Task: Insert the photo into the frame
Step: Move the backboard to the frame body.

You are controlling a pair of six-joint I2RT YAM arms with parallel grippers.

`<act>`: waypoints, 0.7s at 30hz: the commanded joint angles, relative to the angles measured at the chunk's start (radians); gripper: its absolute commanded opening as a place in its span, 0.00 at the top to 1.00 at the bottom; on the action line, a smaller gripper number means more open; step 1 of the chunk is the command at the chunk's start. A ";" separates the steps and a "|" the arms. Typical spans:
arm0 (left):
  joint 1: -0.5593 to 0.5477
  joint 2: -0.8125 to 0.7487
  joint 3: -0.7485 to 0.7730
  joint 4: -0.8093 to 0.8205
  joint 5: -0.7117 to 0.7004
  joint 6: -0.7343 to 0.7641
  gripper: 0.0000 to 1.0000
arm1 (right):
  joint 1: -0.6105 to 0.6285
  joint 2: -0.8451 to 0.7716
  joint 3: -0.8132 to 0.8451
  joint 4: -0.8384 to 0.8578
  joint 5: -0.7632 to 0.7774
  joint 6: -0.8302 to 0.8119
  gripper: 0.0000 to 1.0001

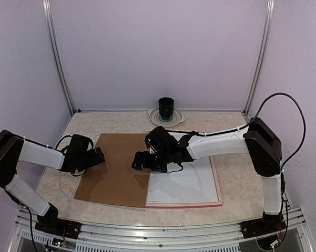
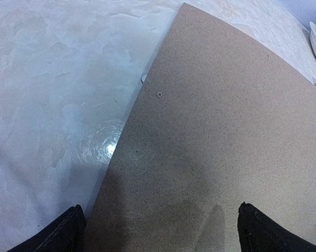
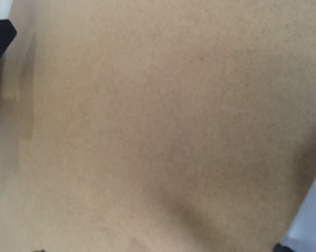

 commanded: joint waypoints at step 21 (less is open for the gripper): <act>-0.065 -0.052 -0.014 -0.035 0.105 -0.090 0.01 | -0.026 -0.195 -0.227 0.217 -0.150 -0.013 0.07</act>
